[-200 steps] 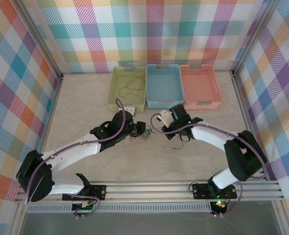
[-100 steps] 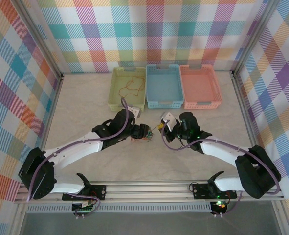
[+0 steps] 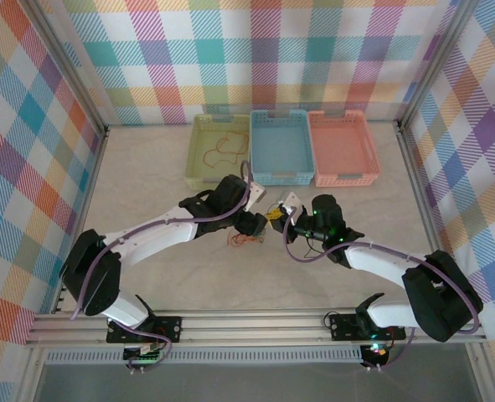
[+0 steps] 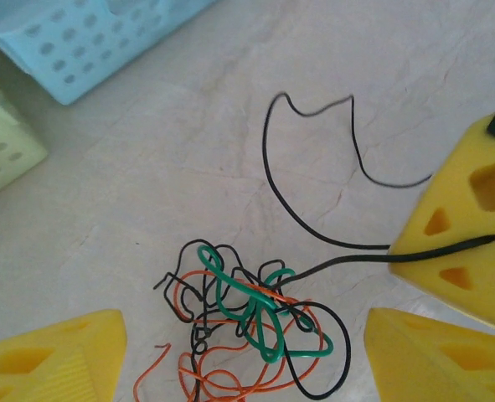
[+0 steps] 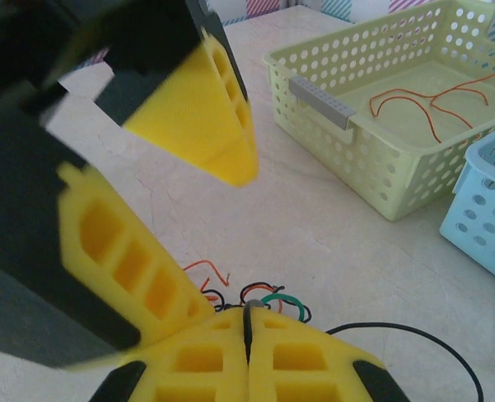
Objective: Untangle the cables
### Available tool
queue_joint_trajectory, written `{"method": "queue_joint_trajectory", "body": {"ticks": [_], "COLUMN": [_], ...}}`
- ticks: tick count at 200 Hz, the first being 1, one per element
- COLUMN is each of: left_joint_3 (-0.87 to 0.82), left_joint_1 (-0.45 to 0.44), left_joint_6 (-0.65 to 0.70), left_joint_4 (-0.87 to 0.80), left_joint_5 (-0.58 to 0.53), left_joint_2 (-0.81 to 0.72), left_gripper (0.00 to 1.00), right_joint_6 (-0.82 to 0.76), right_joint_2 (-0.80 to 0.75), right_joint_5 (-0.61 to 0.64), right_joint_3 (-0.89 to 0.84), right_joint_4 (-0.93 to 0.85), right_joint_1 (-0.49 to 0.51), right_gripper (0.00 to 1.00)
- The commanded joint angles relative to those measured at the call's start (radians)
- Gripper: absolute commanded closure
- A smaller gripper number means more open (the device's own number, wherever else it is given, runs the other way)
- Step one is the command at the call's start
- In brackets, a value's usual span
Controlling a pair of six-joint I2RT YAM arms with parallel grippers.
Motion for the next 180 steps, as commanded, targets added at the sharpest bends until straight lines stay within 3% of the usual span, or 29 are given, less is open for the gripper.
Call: {"method": "queue_joint_trajectory", "body": {"ticks": [1,56,115,180], "left_joint_3": [0.023,0.0,-0.074,-0.15], "left_joint_1": [-0.007,0.012,0.016,0.056], "left_joint_6": [0.106,0.184,0.271,0.226], "left_joint_4": [0.023,0.109,0.22,0.354], "left_joint_5": [0.039,-0.008,0.071,0.137], "left_joint_2": [0.002,0.061,0.037,0.043], "left_gripper": [0.25,0.29,0.29,0.31], "right_joint_6": [0.015,0.03,0.036,0.046], "right_joint_2": [-0.013,-0.032,-0.034,-0.072], "right_joint_5": [-0.014,-0.014,-0.034,-0.08], "right_joint_3": [-0.023,-0.053,-0.056,-0.062], "right_joint_4": [0.048,0.092,0.105,0.098], "right_joint_1": [-0.004,-0.003,-0.004,-0.004], "right_gripper": [1.0,1.0,1.0,1.0]}}
